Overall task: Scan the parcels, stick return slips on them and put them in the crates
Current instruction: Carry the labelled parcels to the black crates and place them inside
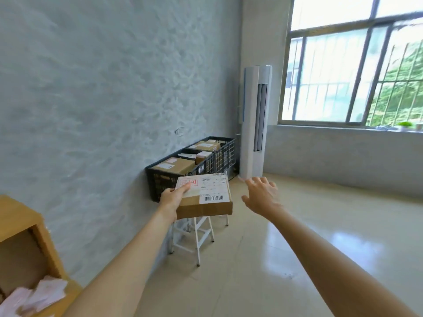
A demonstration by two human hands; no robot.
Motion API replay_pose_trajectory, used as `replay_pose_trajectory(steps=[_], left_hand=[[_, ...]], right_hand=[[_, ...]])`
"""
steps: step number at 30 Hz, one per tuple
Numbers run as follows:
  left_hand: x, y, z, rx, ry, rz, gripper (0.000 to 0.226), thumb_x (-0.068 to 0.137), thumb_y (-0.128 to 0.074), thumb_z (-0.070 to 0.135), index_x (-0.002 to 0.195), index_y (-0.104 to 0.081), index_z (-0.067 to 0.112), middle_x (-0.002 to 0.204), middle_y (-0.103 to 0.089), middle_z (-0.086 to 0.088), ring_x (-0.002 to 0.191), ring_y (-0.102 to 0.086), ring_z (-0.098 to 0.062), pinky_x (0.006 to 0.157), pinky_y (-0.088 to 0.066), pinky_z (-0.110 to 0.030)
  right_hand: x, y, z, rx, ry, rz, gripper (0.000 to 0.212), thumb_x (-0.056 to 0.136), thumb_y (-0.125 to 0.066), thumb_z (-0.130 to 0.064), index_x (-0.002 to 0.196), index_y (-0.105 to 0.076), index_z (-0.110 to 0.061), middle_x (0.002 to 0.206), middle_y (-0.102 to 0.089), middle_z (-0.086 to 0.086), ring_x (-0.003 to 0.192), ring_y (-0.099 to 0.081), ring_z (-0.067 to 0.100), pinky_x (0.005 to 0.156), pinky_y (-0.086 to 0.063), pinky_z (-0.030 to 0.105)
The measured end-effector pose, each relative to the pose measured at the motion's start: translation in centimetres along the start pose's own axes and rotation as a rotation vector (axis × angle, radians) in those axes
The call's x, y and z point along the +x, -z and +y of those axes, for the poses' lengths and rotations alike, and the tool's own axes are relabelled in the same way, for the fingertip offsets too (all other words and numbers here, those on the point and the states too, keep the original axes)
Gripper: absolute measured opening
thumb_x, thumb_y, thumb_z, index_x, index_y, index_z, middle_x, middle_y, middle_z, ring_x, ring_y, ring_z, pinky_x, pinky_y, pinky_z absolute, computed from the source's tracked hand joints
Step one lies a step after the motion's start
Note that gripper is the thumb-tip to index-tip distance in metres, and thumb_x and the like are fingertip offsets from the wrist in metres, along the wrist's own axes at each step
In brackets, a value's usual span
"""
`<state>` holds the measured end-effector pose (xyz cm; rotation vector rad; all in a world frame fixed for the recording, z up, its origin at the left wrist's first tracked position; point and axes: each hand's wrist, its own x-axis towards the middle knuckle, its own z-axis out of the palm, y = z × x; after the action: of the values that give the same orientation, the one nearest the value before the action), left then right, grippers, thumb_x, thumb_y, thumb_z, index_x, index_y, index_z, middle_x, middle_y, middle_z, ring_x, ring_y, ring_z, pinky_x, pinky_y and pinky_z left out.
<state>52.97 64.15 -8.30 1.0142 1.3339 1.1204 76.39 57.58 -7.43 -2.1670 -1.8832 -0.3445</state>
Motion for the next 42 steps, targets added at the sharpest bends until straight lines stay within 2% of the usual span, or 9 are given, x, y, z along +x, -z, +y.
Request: replay_pose_trajectory(steps=[4,12,16,20,24,29,37,40,42], left_hand=[[4.7,-7.2,1.5,0.048,-0.019,-0.002,0.056,0.081,-0.074,0.042,0.122,-0.056,0.009,0.107,-0.062,-0.013,0.092,-0.063,-0.029,0.08,-0.055,-0.04],[14.4,-15.1,2.2,0.055,0.019,0.05,0.049,0.086,-0.068,0.044,0.119,-0.058,0.009,0.09,-0.058,-0.007,0.08,-0.058,-0.023,0.067,-0.048,-0.033],[20.5,-18.0,1.9,0.034,0.054,0.056,0.051,0.086,-0.069,0.042,0.121,-0.056,0.007,0.093,-0.058,-0.008,0.076,-0.056,-0.021,0.056,-0.043,-0.03],[28.0,-21.1,1.8,0.006,0.084,0.043,0.046,0.087,-0.069,0.04,0.116,-0.053,0.008,0.086,-0.056,-0.008,0.073,-0.056,-0.021,0.055,-0.043,-0.03],[36.4,-24.0,2.5,0.006,0.117,0.009,0.048,0.087,-0.069,0.039,0.118,-0.056,0.006,0.095,-0.06,-0.012,0.074,-0.057,-0.021,0.055,-0.041,-0.029],[46.7,-29.1,4.7,-0.002,0.163,-0.02,0.048,0.087,-0.07,0.036,0.119,-0.057,0.004,0.084,-0.059,-0.012,0.068,-0.057,-0.024,0.05,-0.04,-0.03],[60.4,-41.7,6.3,0.035,0.141,-0.143,0.057,0.083,-0.072,0.042,0.124,-0.052,0.008,0.106,-0.065,-0.017,0.089,-0.066,-0.031,0.066,-0.054,-0.035],[65.6,-45.8,5.7,0.033,0.155,-0.109,0.061,0.081,-0.074,0.043,0.125,-0.05,0.007,0.106,-0.064,-0.018,0.091,-0.066,-0.032,0.073,-0.055,-0.039],[68.9,-48.3,5.8,0.034,0.164,-0.064,0.061,0.082,-0.073,0.043,0.125,-0.048,0.007,0.106,-0.062,-0.018,0.087,-0.065,-0.03,0.069,-0.054,-0.038]], right_hand=[[5.3,-0.7,6.3,-0.032,-0.029,0.003,0.048,0.093,-0.051,-0.04,0.135,-0.048,-0.017,0.138,-0.05,0.005,0.13,-0.042,0.025,0.106,-0.035,0.04],[15.7,-4.6,12.9,-0.053,-0.02,-0.034,0.05,0.093,-0.05,-0.041,0.137,-0.046,-0.016,0.139,-0.049,0.004,0.131,-0.041,0.024,0.108,-0.033,0.039],[21.2,-8.1,14.5,-0.033,-0.013,-0.063,0.054,0.093,-0.051,-0.038,0.142,-0.04,-0.016,0.14,-0.048,0.004,0.133,-0.04,0.024,0.11,-0.034,0.04],[28.2,-12.3,15.6,-0.045,-0.024,-0.082,0.051,0.093,-0.051,-0.038,0.138,-0.044,-0.015,0.14,-0.049,0.005,0.131,-0.042,0.024,0.108,-0.035,0.04],[36.9,-15.6,16.5,-0.059,-0.029,-0.093,0.049,0.093,-0.051,-0.04,0.136,-0.046,-0.016,0.138,-0.049,0.005,0.13,-0.042,0.025,0.107,-0.035,0.039],[46.5,-18.2,19.0,-0.037,-0.026,-0.098,0.053,0.094,-0.052,-0.04,0.141,-0.041,-0.019,0.143,-0.045,0.004,0.134,-0.038,0.024,0.111,-0.032,0.038],[59.6,-22.2,28.3,-0.035,-0.118,-0.116,0.052,0.094,-0.052,-0.035,0.141,-0.04,-0.018,0.145,-0.043,0.003,0.134,-0.037,0.024,0.109,-0.031,0.036],[64.8,-25.1,31.9,-0.04,-0.114,-0.13,0.05,0.093,-0.052,-0.034,0.139,-0.041,-0.018,0.143,-0.044,0.003,0.133,-0.038,0.024,0.107,-0.033,0.036],[68.5,-27.0,34.2,-0.035,-0.101,-0.136,0.049,0.093,-0.054,-0.035,0.138,-0.043,-0.018,0.141,-0.045,0.003,0.133,-0.038,0.024,0.107,-0.034,0.036]])
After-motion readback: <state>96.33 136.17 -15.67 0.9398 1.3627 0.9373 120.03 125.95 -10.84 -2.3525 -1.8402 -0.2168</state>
